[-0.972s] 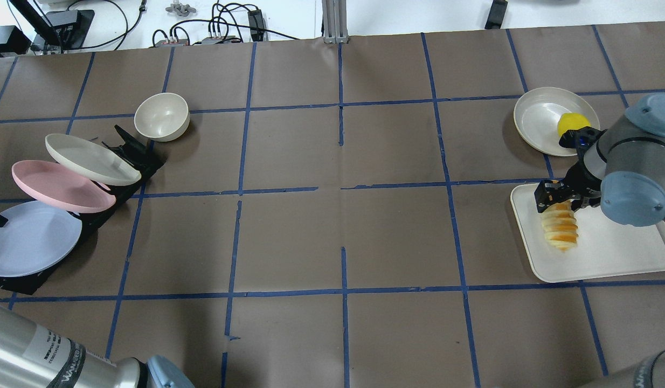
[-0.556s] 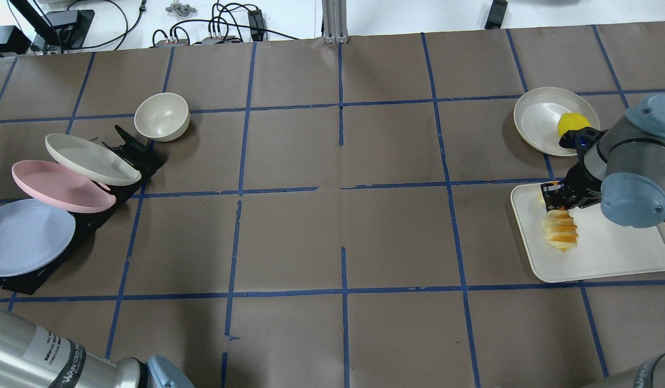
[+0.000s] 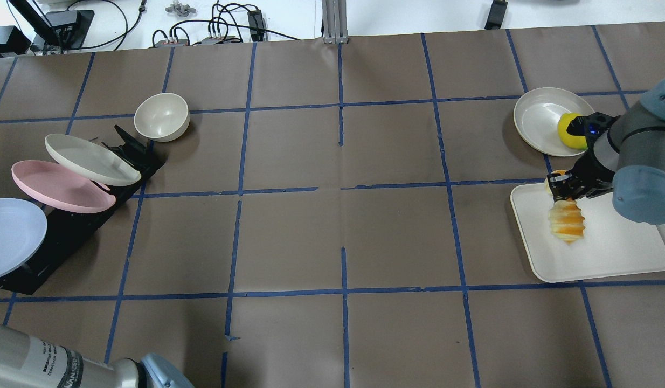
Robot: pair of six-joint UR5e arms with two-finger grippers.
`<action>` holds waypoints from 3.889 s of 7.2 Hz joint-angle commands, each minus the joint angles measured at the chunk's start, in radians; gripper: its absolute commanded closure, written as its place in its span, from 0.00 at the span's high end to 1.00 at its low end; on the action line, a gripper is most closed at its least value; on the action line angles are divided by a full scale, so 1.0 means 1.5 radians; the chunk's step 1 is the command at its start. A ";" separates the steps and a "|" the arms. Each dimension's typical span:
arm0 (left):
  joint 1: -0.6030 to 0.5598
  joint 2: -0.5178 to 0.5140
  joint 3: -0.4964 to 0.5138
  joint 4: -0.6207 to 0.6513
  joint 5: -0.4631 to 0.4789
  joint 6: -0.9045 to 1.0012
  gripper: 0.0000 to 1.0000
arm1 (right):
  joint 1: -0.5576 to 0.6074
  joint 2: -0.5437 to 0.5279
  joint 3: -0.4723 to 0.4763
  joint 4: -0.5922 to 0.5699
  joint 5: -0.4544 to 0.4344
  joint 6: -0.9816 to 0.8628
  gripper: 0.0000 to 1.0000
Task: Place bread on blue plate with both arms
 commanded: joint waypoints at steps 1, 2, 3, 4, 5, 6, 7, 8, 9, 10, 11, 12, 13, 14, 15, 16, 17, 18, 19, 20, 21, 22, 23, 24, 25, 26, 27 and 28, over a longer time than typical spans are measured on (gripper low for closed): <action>0.017 0.069 0.003 -0.048 0.022 0.003 0.02 | 0.044 -0.079 -0.007 0.036 -0.001 0.003 0.07; 0.013 0.110 0.003 -0.073 0.018 0.000 0.02 | 0.060 -0.122 -0.007 0.057 0.000 0.003 0.07; 0.003 0.167 0.001 -0.101 0.008 -0.013 0.02 | 0.079 -0.160 -0.009 0.073 0.000 0.028 0.07; -0.025 0.217 -0.011 -0.123 -0.043 -0.047 0.02 | 0.104 -0.180 -0.016 0.079 0.000 0.076 0.08; -0.086 0.246 -0.015 -0.125 -0.081 -0.103 0.02 | 0.129 -0.187 -0.044 0.111 -0.001 0.094 0.08; -0.159 0.261 -0.017 -0.127 -0.097 -0.181 0.02 | 0.152 -0.184 -0.100 0.200 -0.001 0.112 0.08; -0.223 0.256 -0.025 -0.125 -0.127 -0.255 0.02 | 0.169 -0.176 -0.140 0.279 0.001 0.130 0.09; -0.265 0.253 -0.039 -0.121 -0.154 -0.324 0.02 | 0.177 -0.168 -0.162 0.320 0.001 0.135 0.09; -0.297 0.254 -0.073 -0.101 -0.225 -0.378 0.02 | 0.199 -0.166 -0.181 0.360 0.001 0.137 0.10; -0.324 0.256 -0.122 -0.052 -0.279 -0.423 0.02 | 0.231 -0.161 -0.197 0.370 0.002 0.174 0.08; -0.364 0.256 -0.181 0.028 -0.309 -0.487 0.02 | 0.277 -0.151 -0.201 0.366 0.001 0.224 0.08; -0.414 0.259 -0.246 0.127 -0.321 -0.552 0.02 | 0.318 -0.144 -0.201 0.361 0.001 0.235 0.07; -0.464 0.258 -0.306 0.231 -0.322 -0.621 0.02 | 0.333 -0.132 -0.202 0.357 0.000 0.240 0.07; -0.515 0.256 -0.354 0.345 -0.322 -0.709 0.02 | 0.336 -0.116 -0.214 0.349 0.002 0.226 0.07; -0.563 0.254 -0.393 0.426 -0.321 -0.783 0.02 | 0.358 -0.088 -0.245 0.351 0.002 0.221 0.07; -0.609 0.253 -0.439 0.508 -0.318 -0.847 0.02 | 0.383 -0.055 -0.274 0.352 0.002 0.228 0.08; -0.642 0.250 -0.486 0.582 -0.313 -0.902 0.02 | 0.401 -0.033 -0.295 0.352 0.000 0.231 0.08; -0.653 0.246 -0.521 0.634 -0.305 -0.943 0.02 | 0.404 -0.026 -0.294 0.350 -0.003 0.231 0.08; -0.655 0.237 -0.534 0.651 -0.293 -0.945 0.02 | 0.404 -0.025 -0.290 0.348 -0.004 0.231 0.08; -0.657 0.235 -0.538 0.650 -0.293 -0.947 0.02 | 0.404 -0.019 -0.292 0.347 0.000 0.232 0.08; -0.658 0.234 -0.543 0.650 -0.293 -0.947 0.05 | 0.404 -0.016 -0.292 0.346 0.000 0.231 0.08; -0.657 0.231 -0.544 0.651 -0.291 -0.947 0.75 | 0.408 -0.011 -0.288 0.344 0.000 0.232 0.08; -0.657 0.231 -0.544 0.651 -0.286 -0.949 1.00 | 0.416 0.004 -0.288 0.324 -0.003 0.232 0.08; -0.657 0.231 -0.542 0.651 -0.286 -0.973 1.00 | 0.429 0.024 -0.288 0.283 -0.008 0.237 0.08; -0.654 0.227 -0.535 0.649 -0.284 -0.970 1.00 | 0.444 0.033 -0.287 0.262 -0.010 0.238 0.08; -0.646 0.206 -0.522 0.652 -0.254 -0.925 1.00 | 0.446 0.037 -0.287 0.256 -0.006 0.239 0.08; -0.641 0.185 -0.484 0.632 -0.185 -0.824 1.00 | 0.451 0.057 -0.287 0.246 0.000 0.269 0.08; -0.636 0.182 -0.437 0.535 -0.171 -0.713 1.00 | 0.488 0.081 -0.288 0.214 -0.001 0.303 0.08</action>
